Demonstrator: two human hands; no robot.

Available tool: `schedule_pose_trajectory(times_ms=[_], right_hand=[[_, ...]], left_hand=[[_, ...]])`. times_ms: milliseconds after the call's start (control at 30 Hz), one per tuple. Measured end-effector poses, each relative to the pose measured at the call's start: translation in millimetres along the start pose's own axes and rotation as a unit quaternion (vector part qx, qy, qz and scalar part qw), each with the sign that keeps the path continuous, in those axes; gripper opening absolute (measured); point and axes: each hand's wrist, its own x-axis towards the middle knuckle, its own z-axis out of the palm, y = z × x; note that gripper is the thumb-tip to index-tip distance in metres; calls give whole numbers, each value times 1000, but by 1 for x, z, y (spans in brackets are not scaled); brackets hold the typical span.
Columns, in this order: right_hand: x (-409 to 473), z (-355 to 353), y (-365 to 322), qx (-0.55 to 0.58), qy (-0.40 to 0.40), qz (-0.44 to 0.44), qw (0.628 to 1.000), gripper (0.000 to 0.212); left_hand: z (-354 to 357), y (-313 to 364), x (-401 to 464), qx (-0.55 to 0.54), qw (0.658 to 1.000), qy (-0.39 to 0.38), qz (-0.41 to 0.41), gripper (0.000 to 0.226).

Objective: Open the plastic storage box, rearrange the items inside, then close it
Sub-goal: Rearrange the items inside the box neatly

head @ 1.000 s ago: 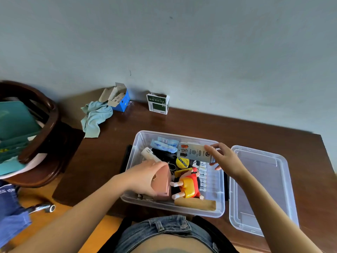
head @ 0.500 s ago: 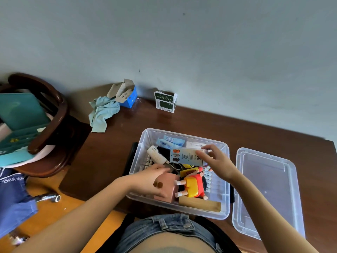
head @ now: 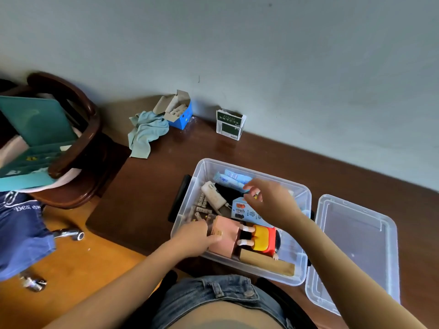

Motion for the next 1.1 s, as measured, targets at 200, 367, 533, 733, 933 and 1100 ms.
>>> schedule_pose_trajectory(times_ms=[200, 367, 533, 733, 933, 1100], right_hand=[[45, 32, -54, -94, -178, -123, 972, 32], [71, 73, -74, -180, -254, -126, 942, 29], [77, 105, -81, -220, -258, -14, 941, 6], [75, 131, -82, -284, -208, 33, 935, 22], [73, 150, -78, -318, -207, 15, 925, 15], [79, 150, -77, -286, -250, 22, 925, 17]], left_hand=[[-18, -2, -19, 13, 996, 67, 51, 32], [-40, -34, -35, -149, 939, 305, 50, 9], [-26, -64, -23, -277, 929, 243, -37, 11], [-18, -73, -18, -388, 894, 224, -4, 6], [-16, -78, -16, -413, 889, 195, 19, 11], [-18, -80, -15, -404, 894, 187, 40, 13]])
